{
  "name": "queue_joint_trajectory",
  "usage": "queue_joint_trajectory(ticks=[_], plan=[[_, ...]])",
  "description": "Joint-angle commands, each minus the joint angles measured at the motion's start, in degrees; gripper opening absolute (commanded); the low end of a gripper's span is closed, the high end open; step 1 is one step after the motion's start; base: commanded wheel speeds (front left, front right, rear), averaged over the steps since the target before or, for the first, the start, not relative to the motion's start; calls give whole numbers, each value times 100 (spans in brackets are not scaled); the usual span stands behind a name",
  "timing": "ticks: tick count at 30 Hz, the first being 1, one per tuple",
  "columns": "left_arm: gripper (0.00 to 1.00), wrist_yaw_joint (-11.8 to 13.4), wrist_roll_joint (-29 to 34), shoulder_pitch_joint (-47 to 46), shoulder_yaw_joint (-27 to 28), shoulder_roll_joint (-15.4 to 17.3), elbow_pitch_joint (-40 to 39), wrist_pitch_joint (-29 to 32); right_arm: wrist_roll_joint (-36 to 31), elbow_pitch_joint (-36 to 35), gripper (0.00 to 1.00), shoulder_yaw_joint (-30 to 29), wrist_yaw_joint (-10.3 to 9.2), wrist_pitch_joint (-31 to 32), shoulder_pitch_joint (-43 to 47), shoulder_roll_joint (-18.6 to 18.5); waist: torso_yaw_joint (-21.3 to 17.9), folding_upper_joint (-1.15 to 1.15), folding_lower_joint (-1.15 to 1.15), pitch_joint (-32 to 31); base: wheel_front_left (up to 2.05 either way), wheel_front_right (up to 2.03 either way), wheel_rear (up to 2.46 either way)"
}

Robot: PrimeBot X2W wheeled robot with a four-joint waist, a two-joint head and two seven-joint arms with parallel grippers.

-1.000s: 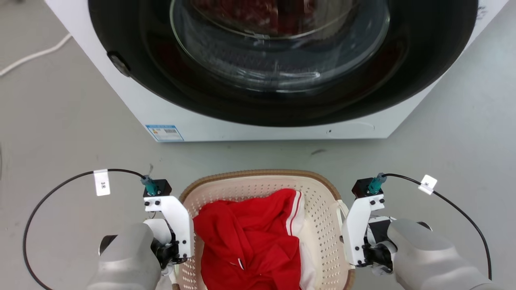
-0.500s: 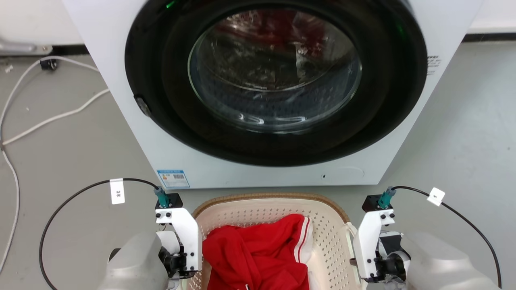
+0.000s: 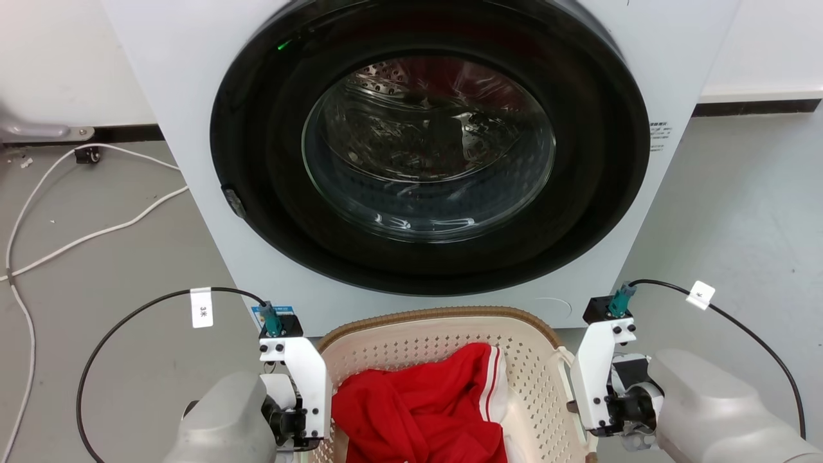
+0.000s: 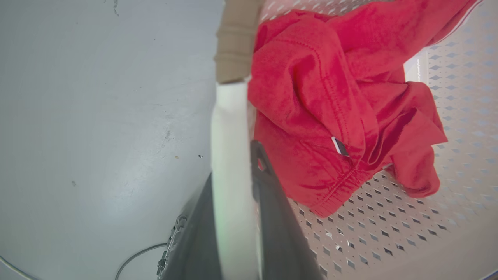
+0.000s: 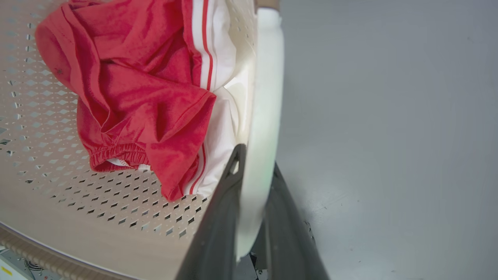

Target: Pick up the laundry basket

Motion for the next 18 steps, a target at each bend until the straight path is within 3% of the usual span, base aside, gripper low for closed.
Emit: queue_joint_trajectory(ticks=[1,18], plan=[[0,-59,-23,-64,-36,-58,-39,29,22,-47,0,5,16,-12,-85,-7,9,-1,1,-32,0,0,0],[0,-65,-237,75,-297,-112,-71,135,150,59,0,21,16,91,139,178,0,-1,1,-259,0,0,0]])
